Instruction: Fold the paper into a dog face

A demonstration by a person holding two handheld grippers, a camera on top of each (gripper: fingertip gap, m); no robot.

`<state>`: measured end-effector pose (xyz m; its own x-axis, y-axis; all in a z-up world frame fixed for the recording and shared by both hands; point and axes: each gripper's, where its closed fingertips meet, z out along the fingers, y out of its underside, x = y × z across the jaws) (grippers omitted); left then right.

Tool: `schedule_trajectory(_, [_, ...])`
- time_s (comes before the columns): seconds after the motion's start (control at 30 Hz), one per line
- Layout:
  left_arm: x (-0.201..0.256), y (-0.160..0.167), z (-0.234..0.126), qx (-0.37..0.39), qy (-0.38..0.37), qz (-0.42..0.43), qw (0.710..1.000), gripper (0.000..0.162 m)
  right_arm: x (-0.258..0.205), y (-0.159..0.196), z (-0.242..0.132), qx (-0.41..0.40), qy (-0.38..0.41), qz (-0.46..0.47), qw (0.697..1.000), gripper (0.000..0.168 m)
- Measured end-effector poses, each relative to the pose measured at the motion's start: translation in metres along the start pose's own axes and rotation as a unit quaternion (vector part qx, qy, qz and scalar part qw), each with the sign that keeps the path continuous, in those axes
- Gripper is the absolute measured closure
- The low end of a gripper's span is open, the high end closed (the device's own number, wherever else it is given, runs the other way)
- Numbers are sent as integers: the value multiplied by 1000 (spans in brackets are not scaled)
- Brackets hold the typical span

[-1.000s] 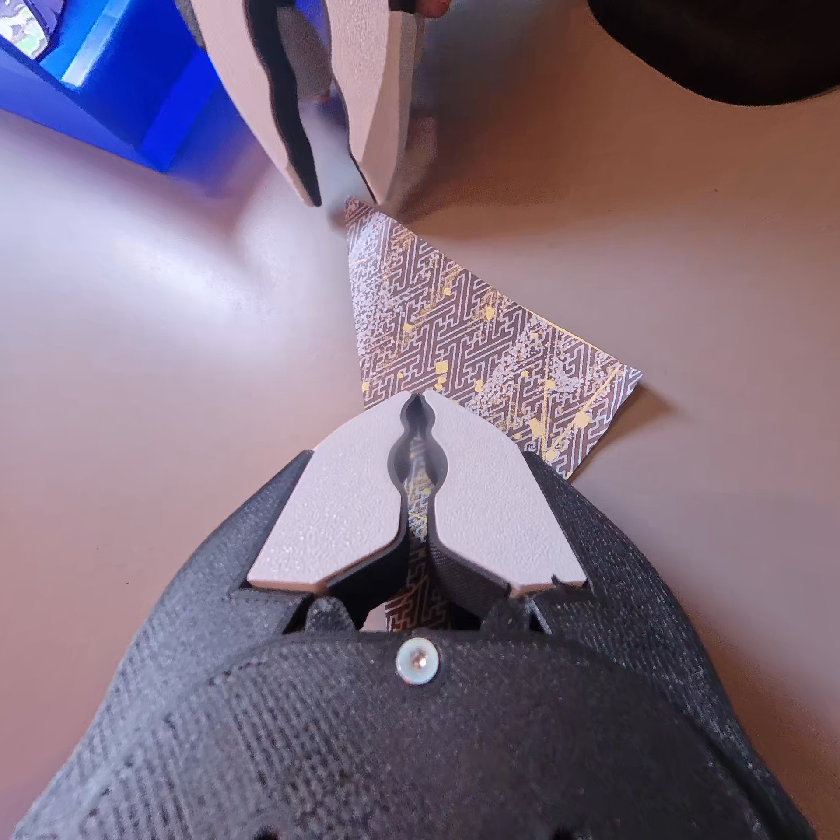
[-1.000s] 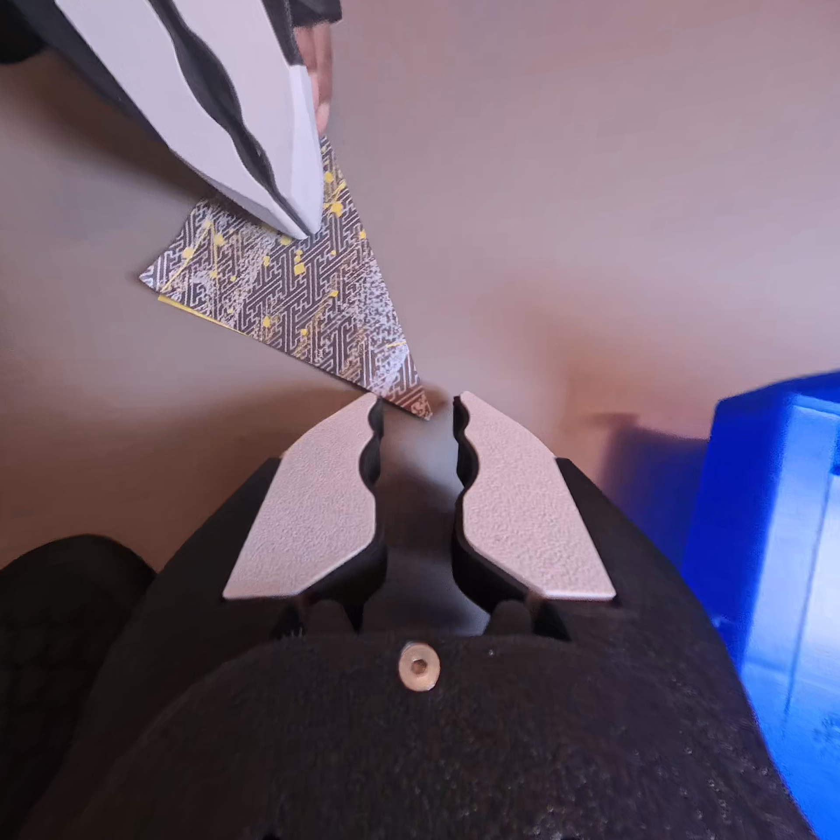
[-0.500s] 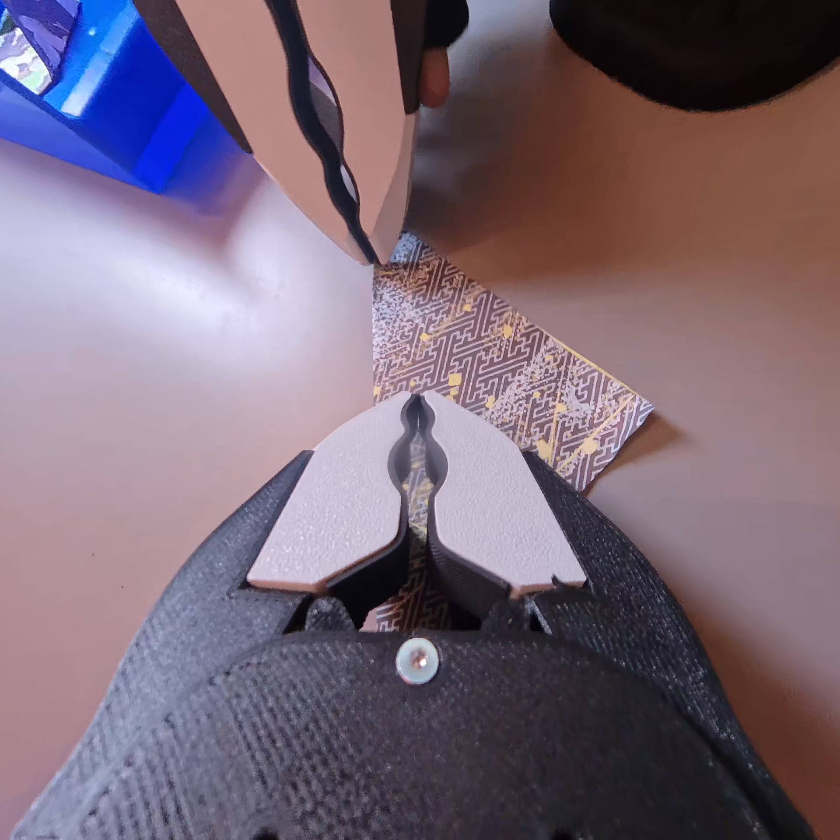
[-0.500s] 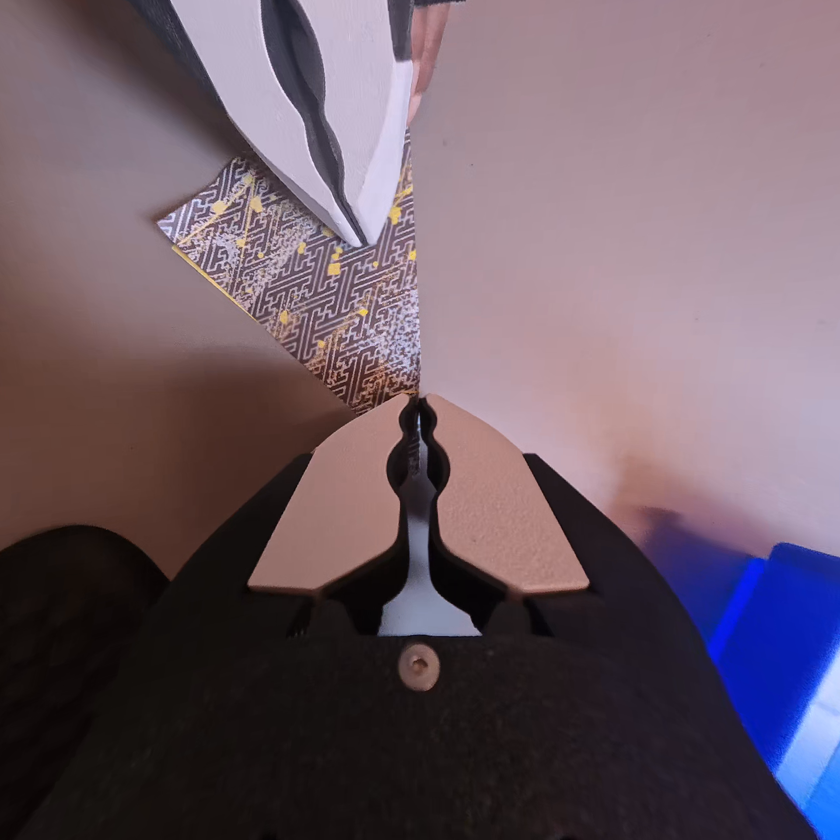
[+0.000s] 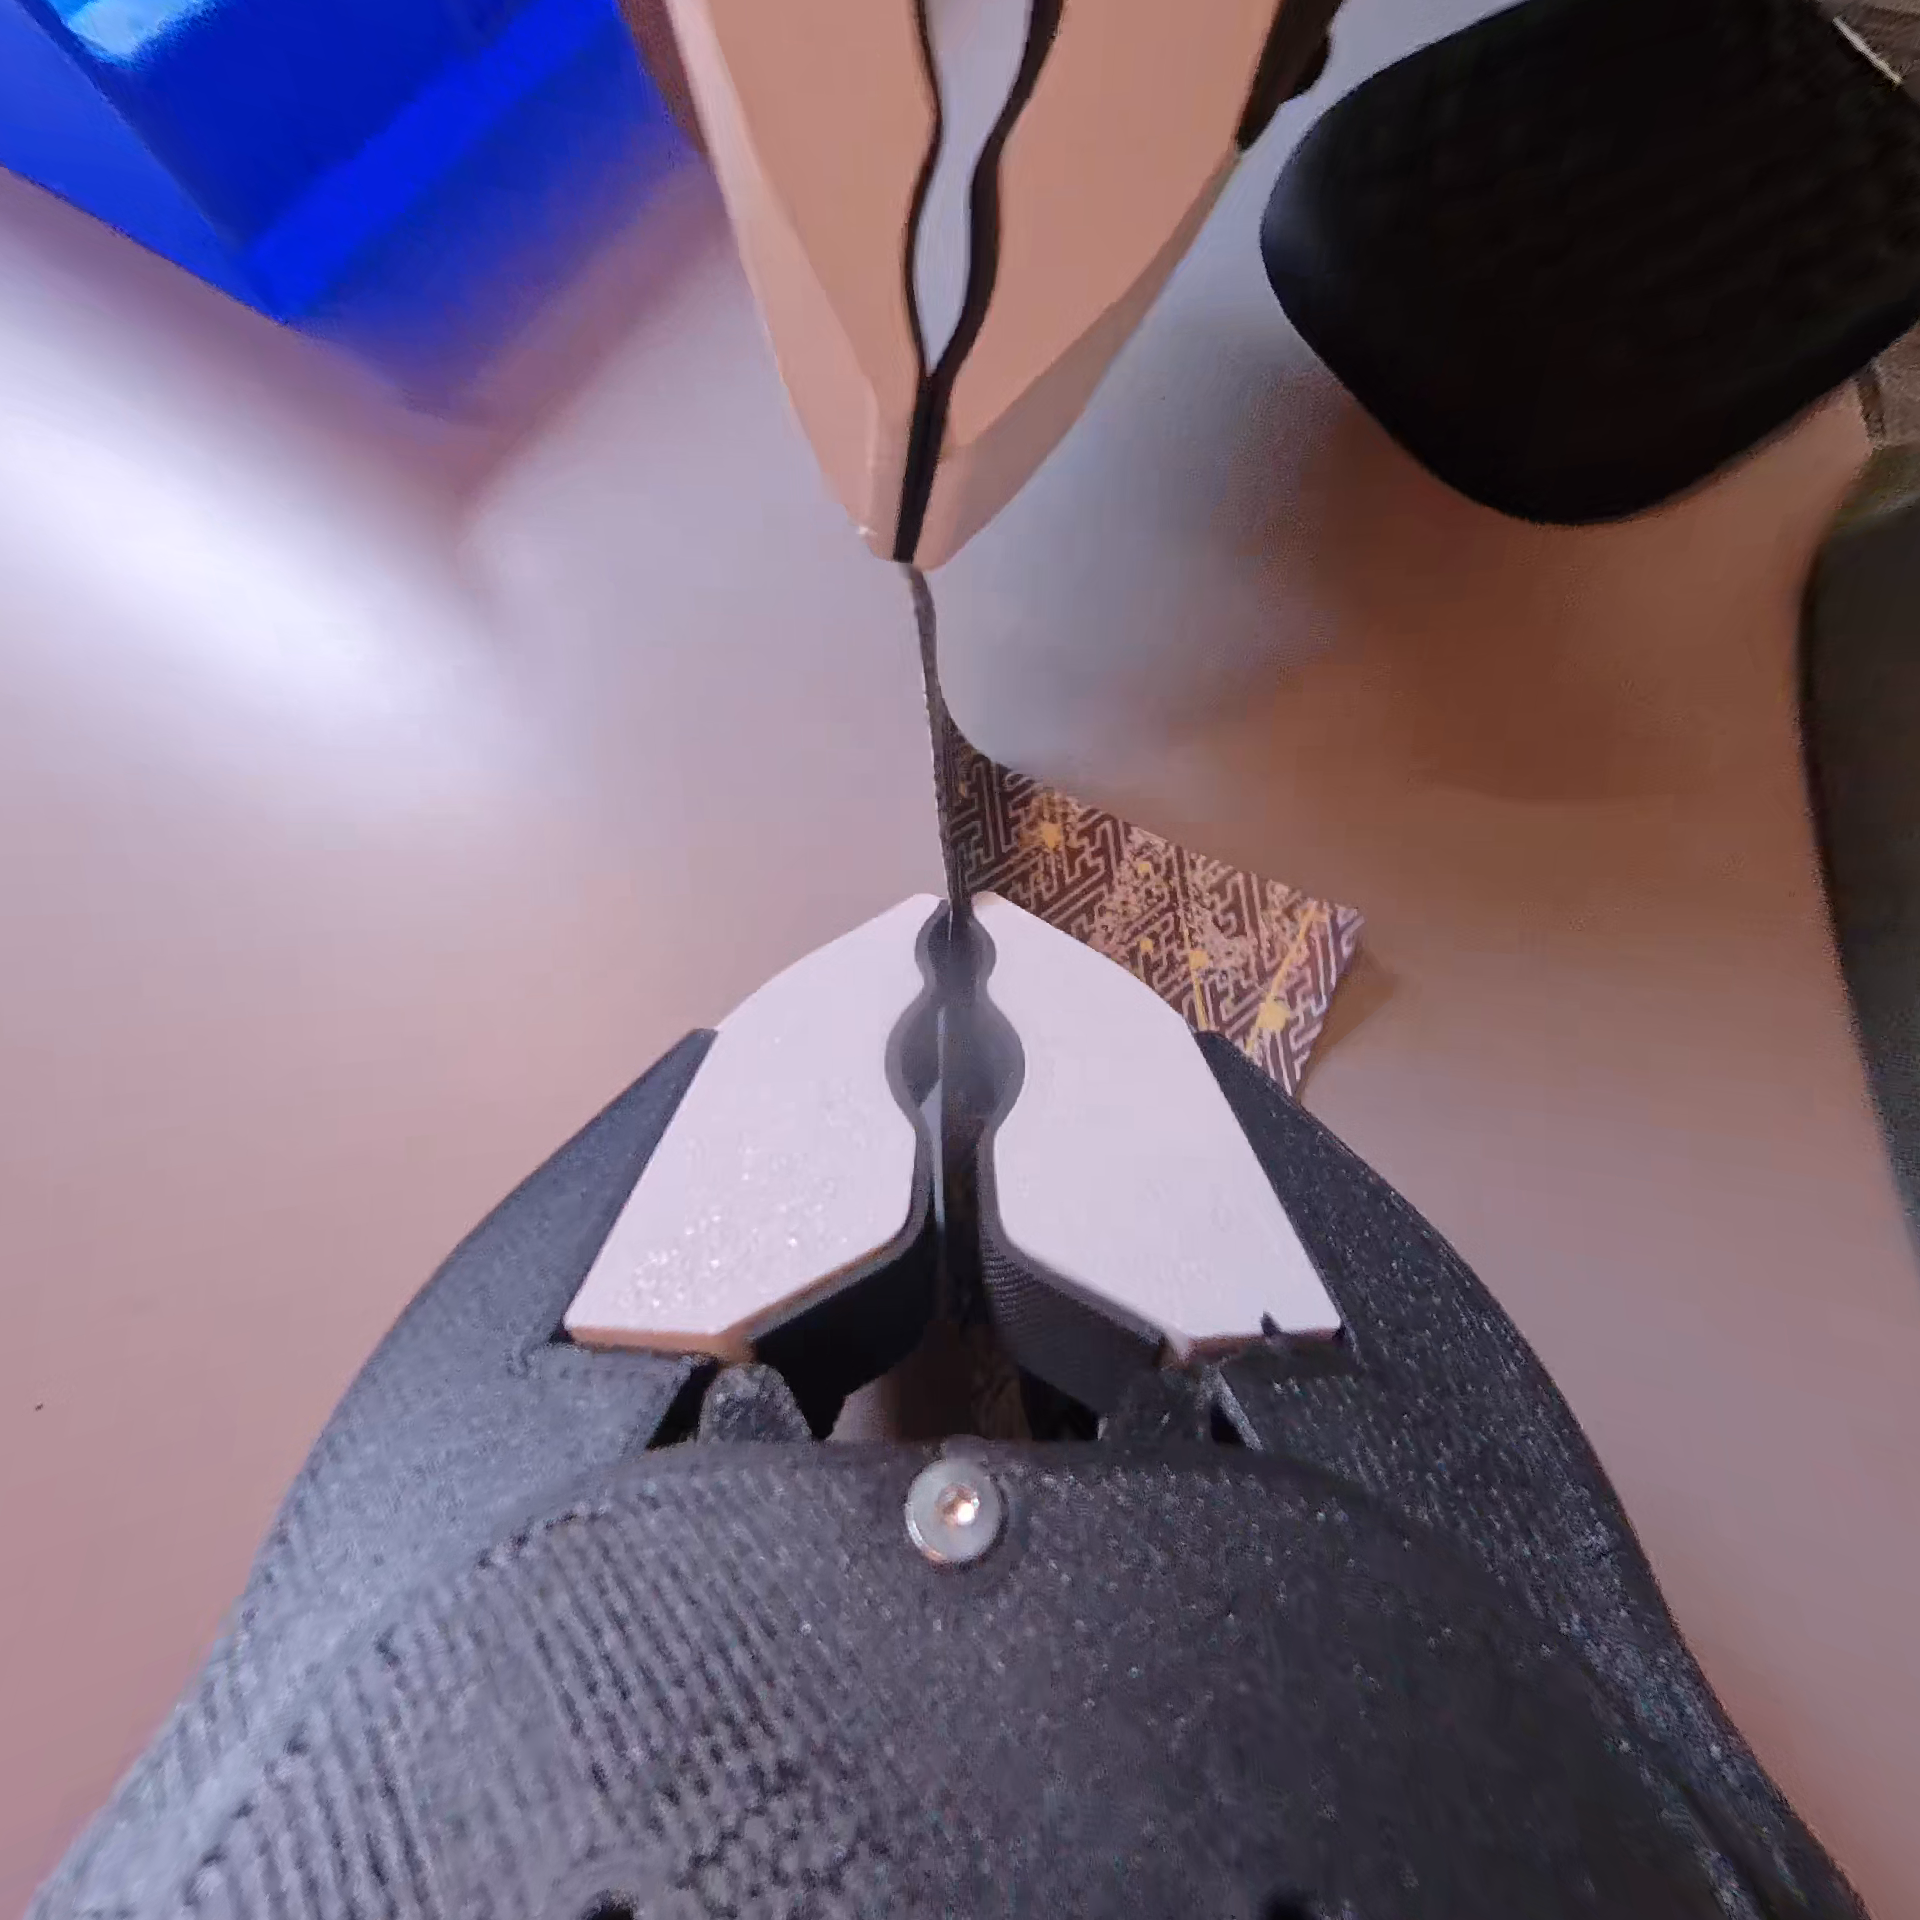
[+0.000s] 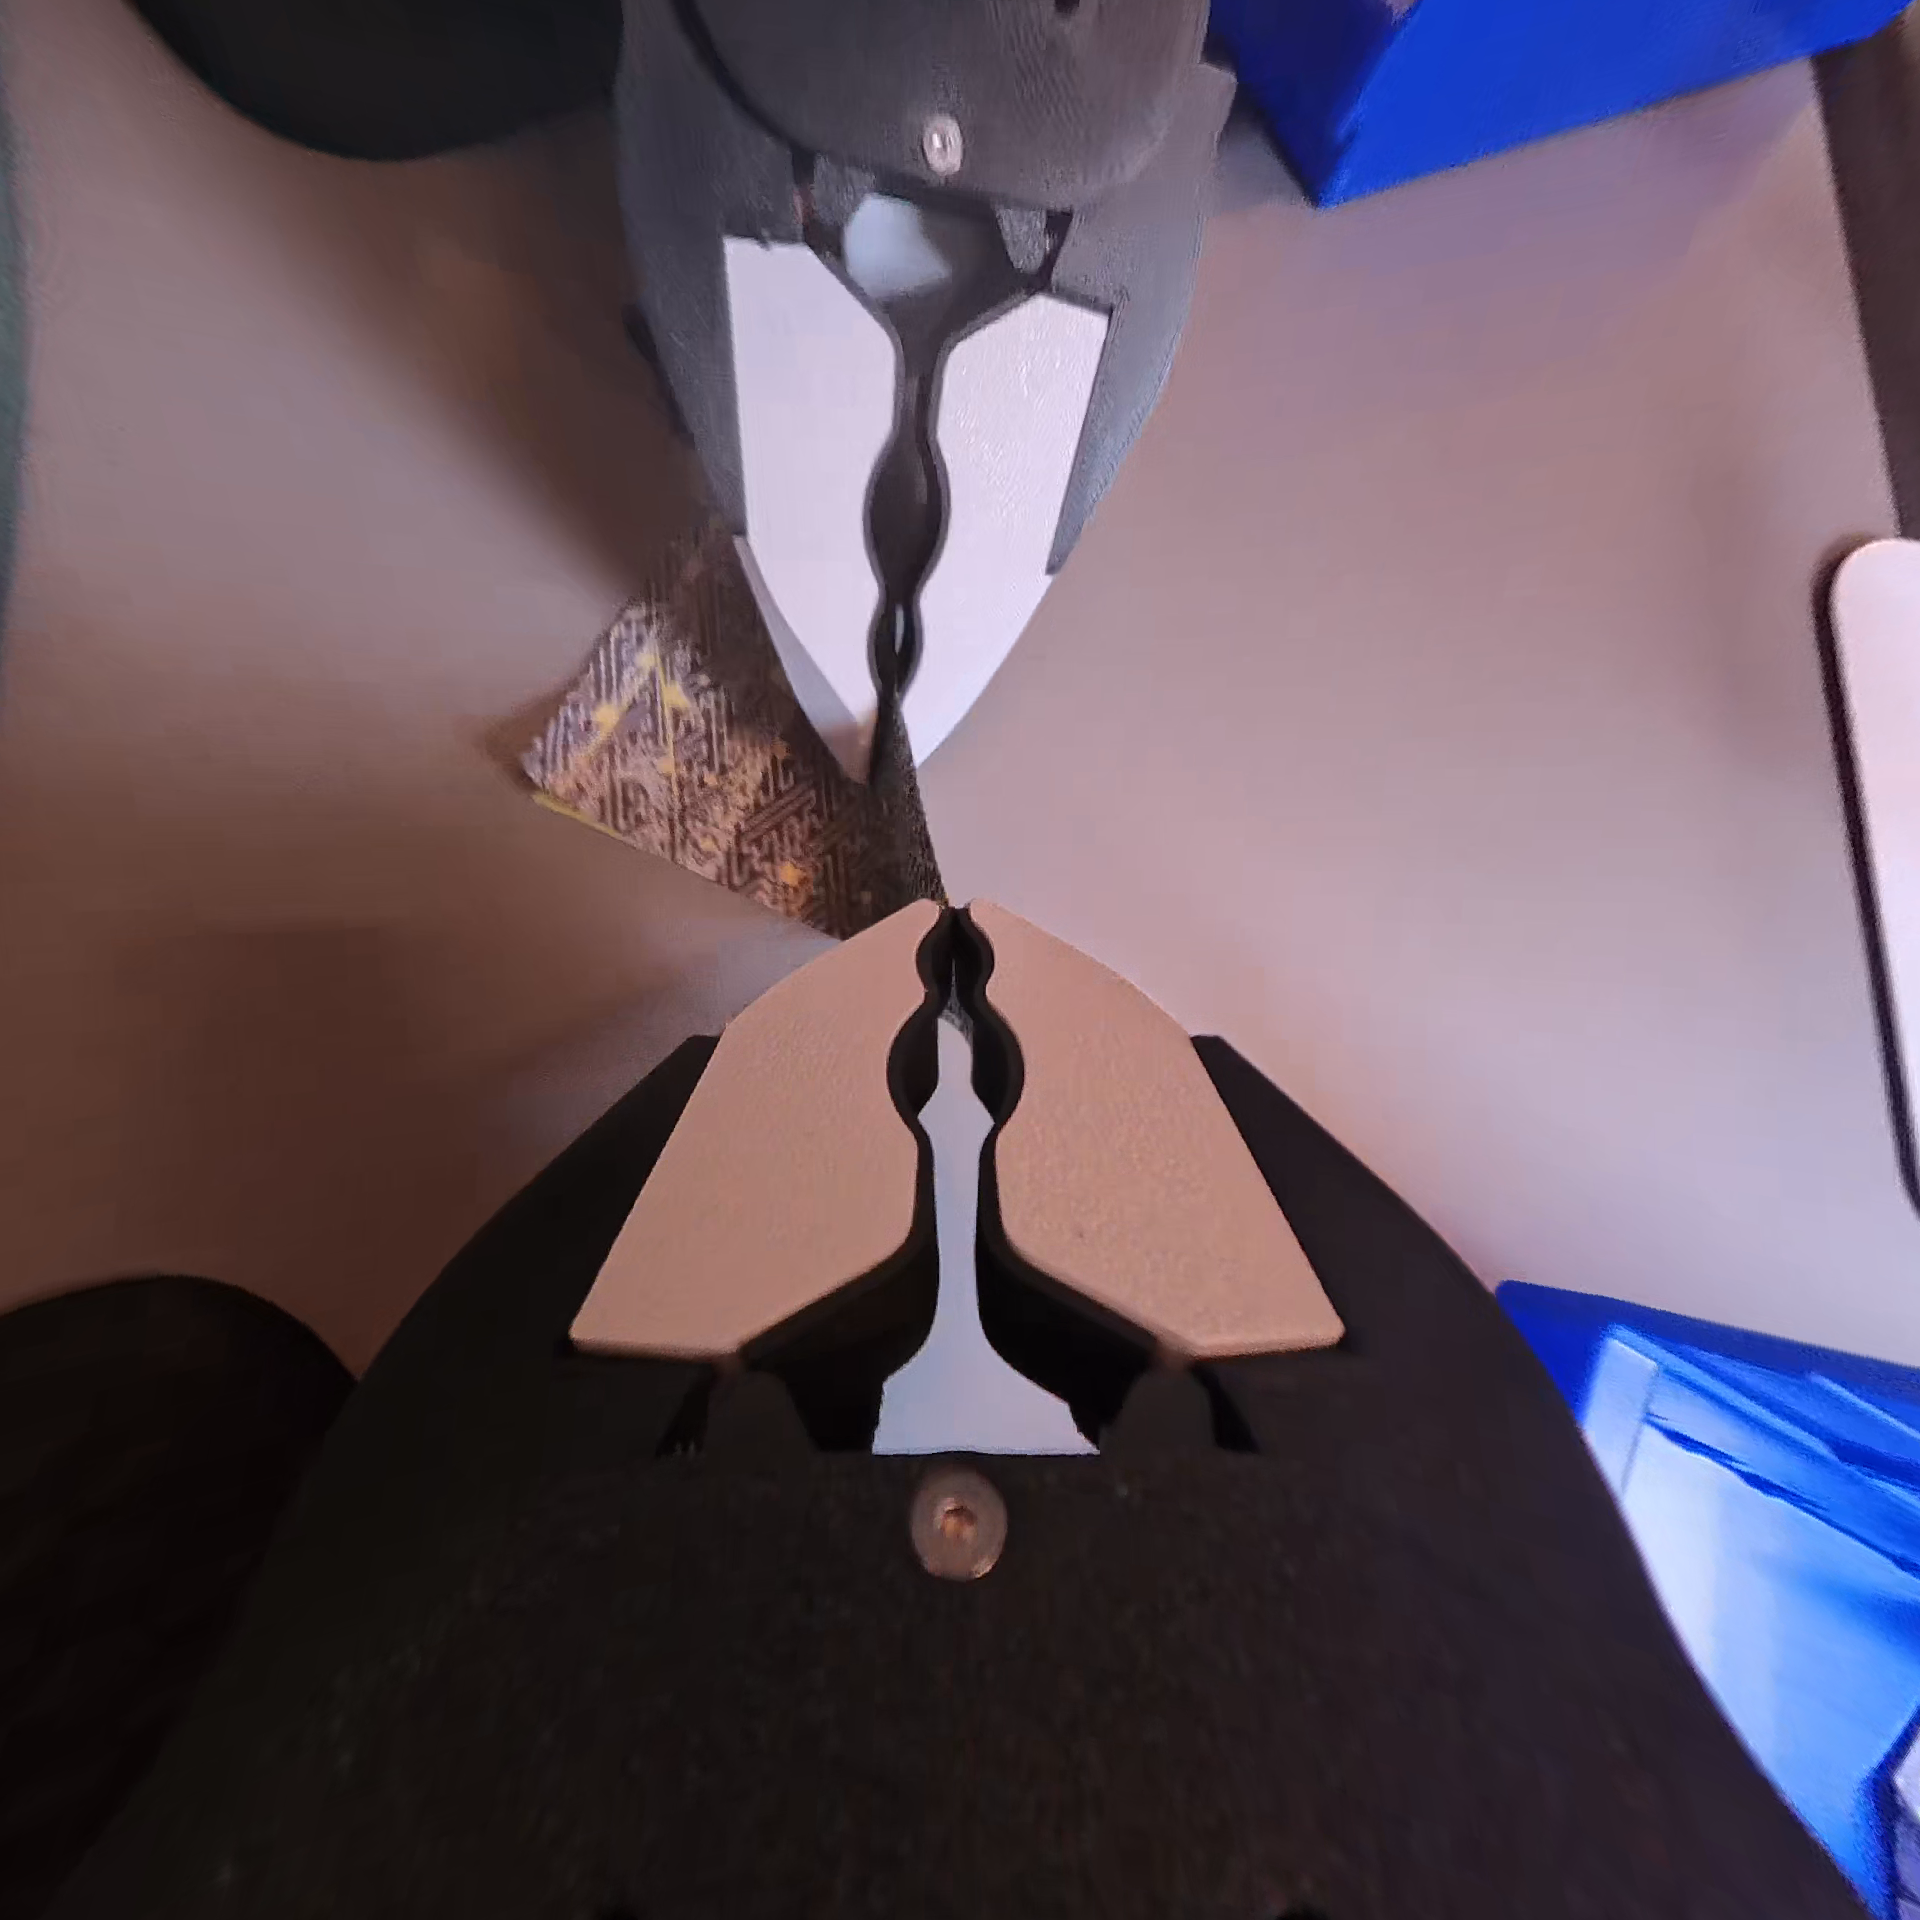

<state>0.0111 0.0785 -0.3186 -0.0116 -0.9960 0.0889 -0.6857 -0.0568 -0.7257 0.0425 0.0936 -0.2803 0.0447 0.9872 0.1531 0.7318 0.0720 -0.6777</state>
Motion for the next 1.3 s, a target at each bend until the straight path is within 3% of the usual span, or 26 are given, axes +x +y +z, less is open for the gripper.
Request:
schedule_trajectory(0.1, [1,-13,-6,37,16,-25,999,162,5,-8,-15,43,14,23,999,167])
schedule_trajectory(0.13, [2,-14,-8,41,21,-24,999,162,9,-9,-22,65,19,45,997,155])
schedule_trajectory(0.2, [3,-15,-11,54,29,-24,998,162,16,-4,-34,108,9,118,987,113])
schedule_trajectory(0.23, [6,-16,-12,62,44,-35,997,162,19,-3,-36,136,-1,158,978,106])
schedule_trajectory(0.3, [9,-20,-10,74,65,-52,994,162,11,-5,-29,188,-48,215,957,113])
schedule_trajectory(0.33, [10,-22,-9,78,76,-63,992,162,2,-8,-22,195,-77,226,951,125])
schedule_trajectory(0.4, [7,-21,-5,75,88,-91,989,162,-8,-18,-14,209,-88,213,950,167])
schedule_trajectory(0.47, [3,-18,-3,70,94,-124,985,162,-4,-18,-10,195,-37,174,964,168])
schedule_trajectory(0.57, [-15,-11,-6,56,28,-102,993,145,1,-9,-7,140,60,67,986,168])
schedule_trajectory(0.63, [-21,-12,-14,58,-13,-67,996,159,-4,-6,-4,107,98,-3,989,168])
schedule_trajectory(0.7, [-26,-8,-13,34,-51,-30,998,162,-13,-7,1,98,107,-52,988,168])
schedule_trajectory(0.9, [-17,-2,-2,4,-43,7,999,162,-28,10,17,14,126,-184,975,168])
schedule_trajectory(1.0, [2,-17,-14,37,5,6,999,162,-24,13,17,6,137,-163,977,168])
schedule_trajectory(1.1, [29,-12,-6,12,50,11,999,162,-10,13,11,13,160,-119,980,168])
schedule_trajectory(1.3, [5,4,11,-60,-42,61,995,162,-5,4,-5,66,163,-60,983,168])
